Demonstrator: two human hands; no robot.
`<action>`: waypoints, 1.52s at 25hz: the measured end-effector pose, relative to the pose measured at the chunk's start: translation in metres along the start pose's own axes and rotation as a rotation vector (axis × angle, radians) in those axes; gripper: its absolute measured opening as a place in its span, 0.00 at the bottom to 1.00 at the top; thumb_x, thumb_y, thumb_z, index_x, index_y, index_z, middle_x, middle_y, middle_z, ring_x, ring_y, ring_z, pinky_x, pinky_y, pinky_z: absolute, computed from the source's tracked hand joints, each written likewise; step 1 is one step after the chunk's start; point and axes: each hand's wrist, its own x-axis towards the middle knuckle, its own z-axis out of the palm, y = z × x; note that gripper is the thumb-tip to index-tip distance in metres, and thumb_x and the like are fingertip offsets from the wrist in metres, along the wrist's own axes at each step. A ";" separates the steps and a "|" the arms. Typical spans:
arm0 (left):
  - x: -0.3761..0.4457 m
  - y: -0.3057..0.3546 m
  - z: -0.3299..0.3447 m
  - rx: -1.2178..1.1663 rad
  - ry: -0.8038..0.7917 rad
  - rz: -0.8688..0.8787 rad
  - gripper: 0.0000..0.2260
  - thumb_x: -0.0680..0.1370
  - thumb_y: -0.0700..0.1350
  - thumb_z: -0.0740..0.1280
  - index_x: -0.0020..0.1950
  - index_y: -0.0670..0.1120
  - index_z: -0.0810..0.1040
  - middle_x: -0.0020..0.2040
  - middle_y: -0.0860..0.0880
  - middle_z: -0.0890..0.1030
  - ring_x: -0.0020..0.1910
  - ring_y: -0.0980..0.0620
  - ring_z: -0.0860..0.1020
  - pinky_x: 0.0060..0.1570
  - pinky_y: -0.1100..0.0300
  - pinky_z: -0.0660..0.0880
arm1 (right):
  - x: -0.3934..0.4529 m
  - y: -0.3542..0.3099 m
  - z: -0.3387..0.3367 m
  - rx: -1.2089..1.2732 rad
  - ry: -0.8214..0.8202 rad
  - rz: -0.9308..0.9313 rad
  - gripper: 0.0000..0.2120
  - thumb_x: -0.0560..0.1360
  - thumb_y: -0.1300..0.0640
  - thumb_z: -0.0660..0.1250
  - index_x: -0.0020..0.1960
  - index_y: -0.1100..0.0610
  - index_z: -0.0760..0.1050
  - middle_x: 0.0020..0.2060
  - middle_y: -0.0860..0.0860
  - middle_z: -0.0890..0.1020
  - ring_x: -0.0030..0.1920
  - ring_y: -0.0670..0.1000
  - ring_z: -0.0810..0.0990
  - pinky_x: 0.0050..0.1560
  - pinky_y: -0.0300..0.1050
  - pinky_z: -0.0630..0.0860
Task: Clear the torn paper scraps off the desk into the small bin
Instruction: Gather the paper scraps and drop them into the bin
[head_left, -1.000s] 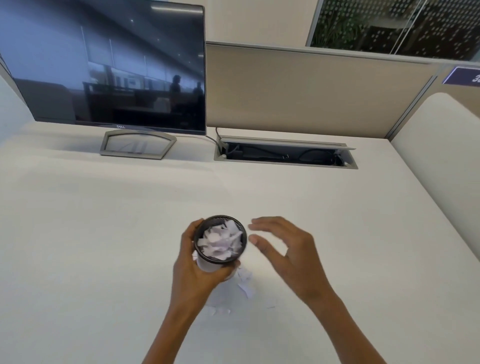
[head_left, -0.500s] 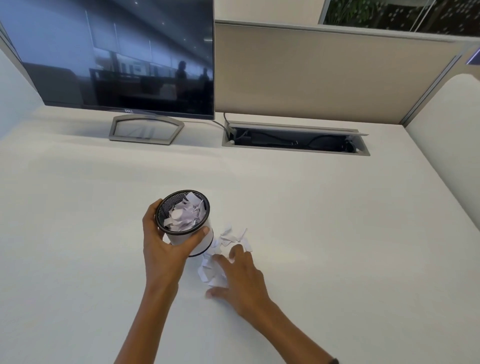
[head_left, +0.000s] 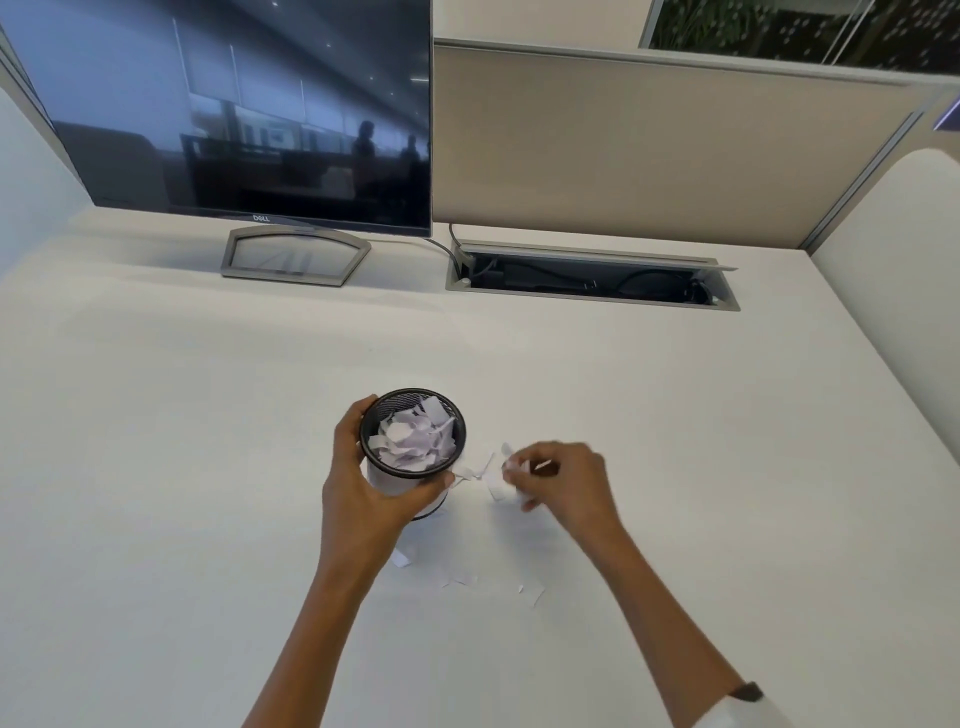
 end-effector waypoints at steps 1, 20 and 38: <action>-0.002 0.001 0.004 0.021 -0.028 0.013 0.40 0.57 0.46 0.80 0.65 0.59 0.67 0.59 0.67 0.75 0.60 0.64 0.74 0.57 0.66 0.72 | 0.001 -0.013 -0.011 0.090 0.028 -0.048 0.07 0.67 0.63 0.75 0.34 0.52 0.82 0.28 0.55 0.82 0.22 0.46 0.79 0.29 0.38 0.78; -0.018 0.014 0.034 -0.007 -0.247 0.007 0.34 0.62 0.43 0.74 0.63 0.62 0.66 0.54 0.65 0.79 0.54 0.64 0.78 0.48 0.70 0.75 | -0.047 -0.052 -0.011 -0.754 -0.171 -0.653 0.32 0.76 0.35 0.40 0.62 0.50 0.74 0.64 0.42 0.76 0.70 0.42 0.61 0.67 0.48 0.49; 0.016 -0.006 -0.045 -0.067 0.222 -0.056 0.40 0.56 0.45 0.79 0.65 0.58 0.68 0.62 0.57 0.76 0.61 0.59 0.75 0.59 0.57 0.72 | 0.023 0.061 0.065 -0.745 -0.206 -0.359 0.38 0.74 0.32 0.47 0.77 0.52 0.44 0.76 0.50 0.39 0.77 0.53 0.38 0.74 0.51 0.34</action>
